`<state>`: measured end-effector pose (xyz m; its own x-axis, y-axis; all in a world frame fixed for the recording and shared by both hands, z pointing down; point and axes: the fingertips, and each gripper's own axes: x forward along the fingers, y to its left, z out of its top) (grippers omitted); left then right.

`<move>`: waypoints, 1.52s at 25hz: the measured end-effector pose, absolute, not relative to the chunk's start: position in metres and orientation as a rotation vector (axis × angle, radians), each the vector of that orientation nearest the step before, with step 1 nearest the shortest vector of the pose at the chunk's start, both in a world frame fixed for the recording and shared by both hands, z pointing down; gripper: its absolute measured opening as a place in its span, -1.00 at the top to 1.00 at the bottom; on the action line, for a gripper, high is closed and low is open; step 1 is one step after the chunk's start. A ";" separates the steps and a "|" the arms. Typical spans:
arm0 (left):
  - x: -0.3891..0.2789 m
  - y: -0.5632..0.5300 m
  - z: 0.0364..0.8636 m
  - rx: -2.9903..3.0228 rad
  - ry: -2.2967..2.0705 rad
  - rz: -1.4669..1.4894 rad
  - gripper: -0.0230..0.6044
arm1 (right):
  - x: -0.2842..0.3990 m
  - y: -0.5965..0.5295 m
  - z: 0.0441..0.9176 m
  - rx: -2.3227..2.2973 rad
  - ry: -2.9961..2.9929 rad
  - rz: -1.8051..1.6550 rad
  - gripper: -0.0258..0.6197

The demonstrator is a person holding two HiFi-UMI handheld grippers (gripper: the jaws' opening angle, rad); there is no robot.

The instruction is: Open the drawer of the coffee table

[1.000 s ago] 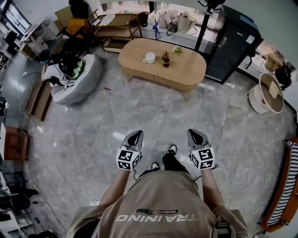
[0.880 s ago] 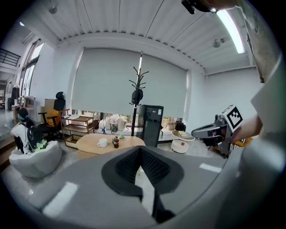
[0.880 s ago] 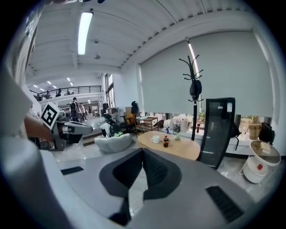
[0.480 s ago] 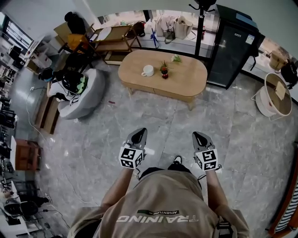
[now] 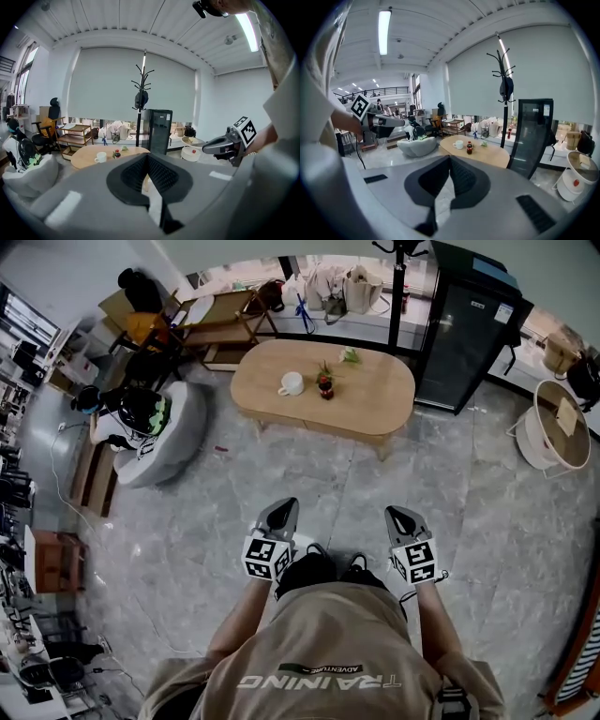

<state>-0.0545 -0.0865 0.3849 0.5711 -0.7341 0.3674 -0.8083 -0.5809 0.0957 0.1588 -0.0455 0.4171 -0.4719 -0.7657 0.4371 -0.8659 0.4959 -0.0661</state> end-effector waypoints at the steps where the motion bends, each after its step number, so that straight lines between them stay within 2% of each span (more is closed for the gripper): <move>1: -0.054 -0.090 0.387 2.555 -1.270 0.423 0.96 | 0.159 -0.047 0.419 1.364 -2.387 0.402 0.91; 10: -0.069 -0.144 0.418 2.578 -1.183 0.426 0.96 | 0.126 -0.082 0.435 1.383 -2.342 0.443 0.91; 20: -0.081 -0.237 0.432 2.635 -1.286 0.342 0.96 | 0.099 -0.165 0.473 1.311 -2.421 0.366 0.91; 29: -0.050 -0.276 0.524 2.656 -1.289 0.316 0.96 | 0.116 -0.220 0.573 1.366 -2.421 0.366 0.91; 38: -0.062 -0.321 0.638 2.677 -1.332 0.298 0.96 | 0.111 -0.283 0.684 1.432 -2.443 0.285 0.91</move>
